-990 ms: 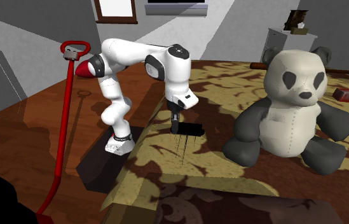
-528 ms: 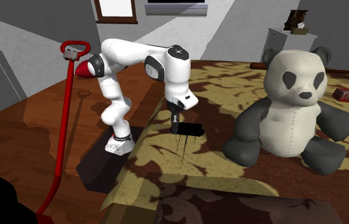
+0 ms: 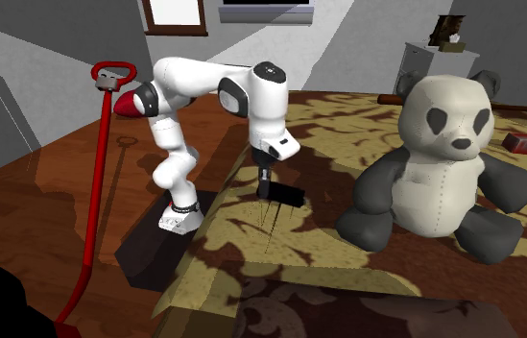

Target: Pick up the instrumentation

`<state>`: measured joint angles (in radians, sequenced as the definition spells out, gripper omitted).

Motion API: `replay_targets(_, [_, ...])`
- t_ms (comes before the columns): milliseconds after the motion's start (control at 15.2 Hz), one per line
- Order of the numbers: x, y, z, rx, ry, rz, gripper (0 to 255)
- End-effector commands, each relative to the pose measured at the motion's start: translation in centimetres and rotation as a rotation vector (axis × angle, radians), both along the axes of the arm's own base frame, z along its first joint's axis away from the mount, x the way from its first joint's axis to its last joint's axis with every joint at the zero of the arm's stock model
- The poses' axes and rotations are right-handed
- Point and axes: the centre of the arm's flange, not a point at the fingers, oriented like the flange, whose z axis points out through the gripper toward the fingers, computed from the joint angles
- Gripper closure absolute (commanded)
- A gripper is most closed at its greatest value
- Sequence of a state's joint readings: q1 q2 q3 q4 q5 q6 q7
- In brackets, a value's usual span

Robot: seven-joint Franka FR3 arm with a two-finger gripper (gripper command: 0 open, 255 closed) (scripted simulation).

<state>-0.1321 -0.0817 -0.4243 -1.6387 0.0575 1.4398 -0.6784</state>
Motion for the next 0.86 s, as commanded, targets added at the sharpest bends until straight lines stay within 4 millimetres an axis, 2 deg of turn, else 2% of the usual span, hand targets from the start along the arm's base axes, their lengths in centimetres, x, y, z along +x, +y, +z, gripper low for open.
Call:
replay_targets(0, [0.1,0.1,1.0,0.000,0.000,0.000,255])
replay_targets(660, [0.1,0.1,6.3,0.000,0.000,0.000,255])
replay_targets(792, [0.1,0.1,6.3,0.000,0.000,0.000,255])
